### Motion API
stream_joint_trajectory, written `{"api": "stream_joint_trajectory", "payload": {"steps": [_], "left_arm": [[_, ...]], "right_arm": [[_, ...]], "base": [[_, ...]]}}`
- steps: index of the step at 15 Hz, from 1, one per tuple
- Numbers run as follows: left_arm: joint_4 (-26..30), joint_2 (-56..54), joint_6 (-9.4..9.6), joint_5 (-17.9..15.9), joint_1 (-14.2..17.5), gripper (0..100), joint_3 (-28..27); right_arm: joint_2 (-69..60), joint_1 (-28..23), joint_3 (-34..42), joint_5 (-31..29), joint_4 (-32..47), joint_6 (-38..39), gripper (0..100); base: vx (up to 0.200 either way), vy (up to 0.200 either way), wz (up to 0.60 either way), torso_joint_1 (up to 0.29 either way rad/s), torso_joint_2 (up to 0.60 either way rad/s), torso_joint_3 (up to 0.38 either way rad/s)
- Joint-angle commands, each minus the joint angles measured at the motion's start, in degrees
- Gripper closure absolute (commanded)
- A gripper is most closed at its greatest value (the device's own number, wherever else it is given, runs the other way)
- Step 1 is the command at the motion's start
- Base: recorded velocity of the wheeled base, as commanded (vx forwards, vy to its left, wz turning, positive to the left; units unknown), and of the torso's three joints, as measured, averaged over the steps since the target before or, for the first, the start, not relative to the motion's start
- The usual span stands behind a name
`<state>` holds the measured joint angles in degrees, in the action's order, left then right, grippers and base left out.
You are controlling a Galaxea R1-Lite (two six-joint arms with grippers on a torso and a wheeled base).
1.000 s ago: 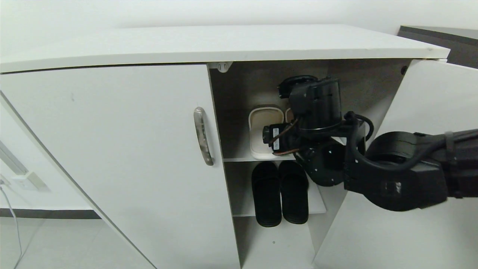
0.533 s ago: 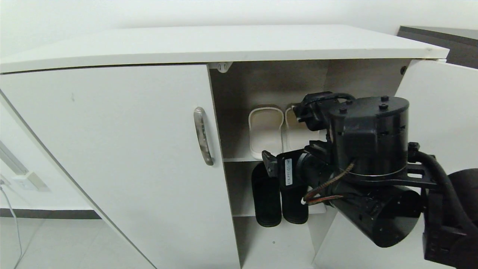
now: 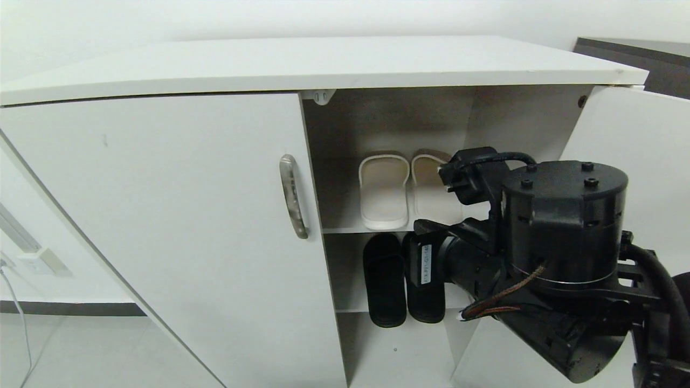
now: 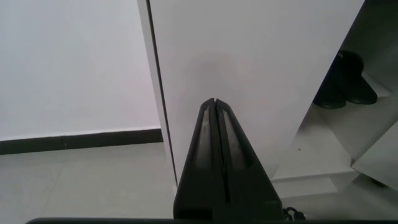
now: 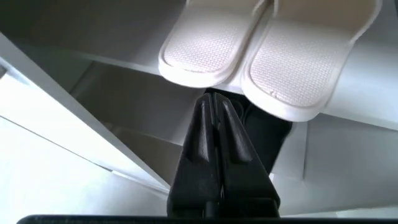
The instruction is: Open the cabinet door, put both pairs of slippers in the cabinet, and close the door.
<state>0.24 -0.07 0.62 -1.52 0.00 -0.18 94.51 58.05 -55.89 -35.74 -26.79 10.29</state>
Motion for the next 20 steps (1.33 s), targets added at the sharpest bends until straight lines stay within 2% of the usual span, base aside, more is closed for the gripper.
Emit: {"api": "stream_joint_trajectory", "payload": {"steps": [1,5,20], "left_arm": [[0.02,0.07,-0.01,-0.06,0.00,100,0.01],[0.02,0.07,-0.01,0.03,0.00,100,0.01],[0.02,0.07,-0.09,0.03,0.00,100,0.01]], "right_arm": [[0.32,0.22,0.08,-0.03,-0.01,-0.01,100],[0.50,0.57,0.08,0.94,-0.01,0.17,100],[1.29,0.57,0.96,1.11,-0.10,0.61,100]], "base": [[0.000,0.000,0.00,0.000,0.00,0.000],[0.000,0.000,0.00,0.000,0.00,0.000],[-0.200,0.000,0.00,0.001,0.00,0.003]]}}
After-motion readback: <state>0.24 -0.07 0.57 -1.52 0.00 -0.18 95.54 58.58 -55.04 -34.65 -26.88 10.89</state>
